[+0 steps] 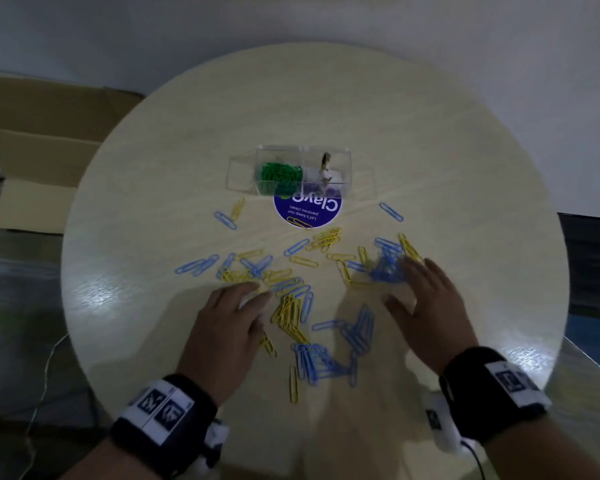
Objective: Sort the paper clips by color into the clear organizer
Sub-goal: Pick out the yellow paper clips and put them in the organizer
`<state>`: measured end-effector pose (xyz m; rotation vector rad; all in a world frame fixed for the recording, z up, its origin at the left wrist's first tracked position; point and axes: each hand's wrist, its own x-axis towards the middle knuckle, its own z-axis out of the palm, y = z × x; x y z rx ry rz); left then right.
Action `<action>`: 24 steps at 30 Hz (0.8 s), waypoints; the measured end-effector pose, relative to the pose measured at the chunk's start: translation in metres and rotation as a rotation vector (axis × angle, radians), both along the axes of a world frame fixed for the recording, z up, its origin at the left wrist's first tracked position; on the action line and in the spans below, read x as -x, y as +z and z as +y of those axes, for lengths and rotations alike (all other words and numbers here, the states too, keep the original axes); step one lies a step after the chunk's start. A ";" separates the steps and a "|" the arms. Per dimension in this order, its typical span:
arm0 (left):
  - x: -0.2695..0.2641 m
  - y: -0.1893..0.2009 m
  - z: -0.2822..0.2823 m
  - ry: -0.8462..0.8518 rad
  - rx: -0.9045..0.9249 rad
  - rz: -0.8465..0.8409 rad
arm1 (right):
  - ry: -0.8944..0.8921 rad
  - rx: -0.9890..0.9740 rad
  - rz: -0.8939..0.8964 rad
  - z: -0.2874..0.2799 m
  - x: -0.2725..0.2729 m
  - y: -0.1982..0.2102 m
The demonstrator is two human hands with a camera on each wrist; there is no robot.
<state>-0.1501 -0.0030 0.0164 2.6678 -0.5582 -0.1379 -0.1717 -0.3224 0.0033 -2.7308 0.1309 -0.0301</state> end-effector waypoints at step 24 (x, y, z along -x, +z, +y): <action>-0.102 -0.009 -0.078 -0.099 0.020 -0.080 | -0.218 -0.241 0.040 -0.009 -0.039 0.000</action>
